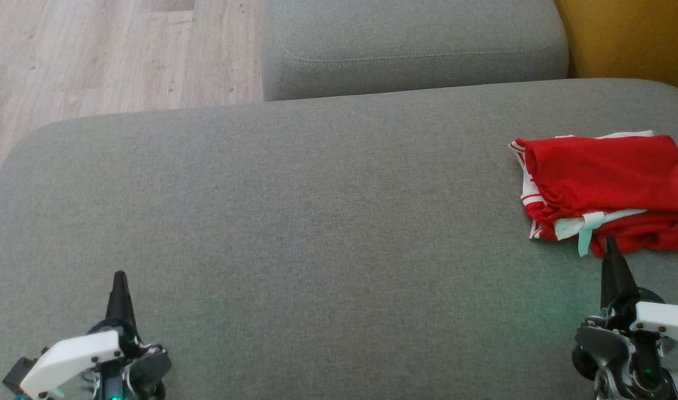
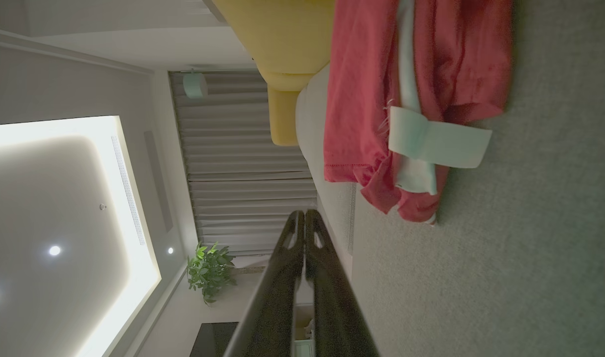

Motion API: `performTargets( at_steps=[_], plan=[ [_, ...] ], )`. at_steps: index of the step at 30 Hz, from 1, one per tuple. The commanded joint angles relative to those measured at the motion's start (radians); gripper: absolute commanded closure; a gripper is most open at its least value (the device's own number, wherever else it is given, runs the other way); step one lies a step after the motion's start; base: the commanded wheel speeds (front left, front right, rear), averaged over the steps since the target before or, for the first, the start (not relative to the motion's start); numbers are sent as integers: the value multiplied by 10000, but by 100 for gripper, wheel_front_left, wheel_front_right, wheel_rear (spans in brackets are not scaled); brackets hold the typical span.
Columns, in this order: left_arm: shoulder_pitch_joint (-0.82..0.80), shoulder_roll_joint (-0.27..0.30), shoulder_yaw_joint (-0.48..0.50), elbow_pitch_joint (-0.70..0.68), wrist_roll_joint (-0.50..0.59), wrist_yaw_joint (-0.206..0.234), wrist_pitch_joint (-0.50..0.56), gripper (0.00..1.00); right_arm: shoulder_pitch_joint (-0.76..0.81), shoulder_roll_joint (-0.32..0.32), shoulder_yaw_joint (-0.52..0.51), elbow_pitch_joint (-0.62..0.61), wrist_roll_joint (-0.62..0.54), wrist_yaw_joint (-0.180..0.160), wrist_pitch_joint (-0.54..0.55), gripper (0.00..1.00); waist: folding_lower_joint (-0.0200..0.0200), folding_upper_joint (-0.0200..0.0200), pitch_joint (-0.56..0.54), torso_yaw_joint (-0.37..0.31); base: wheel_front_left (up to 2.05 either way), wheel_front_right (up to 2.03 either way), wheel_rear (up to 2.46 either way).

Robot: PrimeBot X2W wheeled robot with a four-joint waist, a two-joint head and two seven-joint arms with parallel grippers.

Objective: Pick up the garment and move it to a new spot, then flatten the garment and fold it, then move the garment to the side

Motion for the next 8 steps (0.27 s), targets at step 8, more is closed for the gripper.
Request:
performTargets(
  at_steps=[8],
  plan=[
    [-491,64,370,-362,-57,-69,71,100,-554,-66,200,-385,70,-7,59,100,0,-1,0,1,0,0,0]
  ],
)
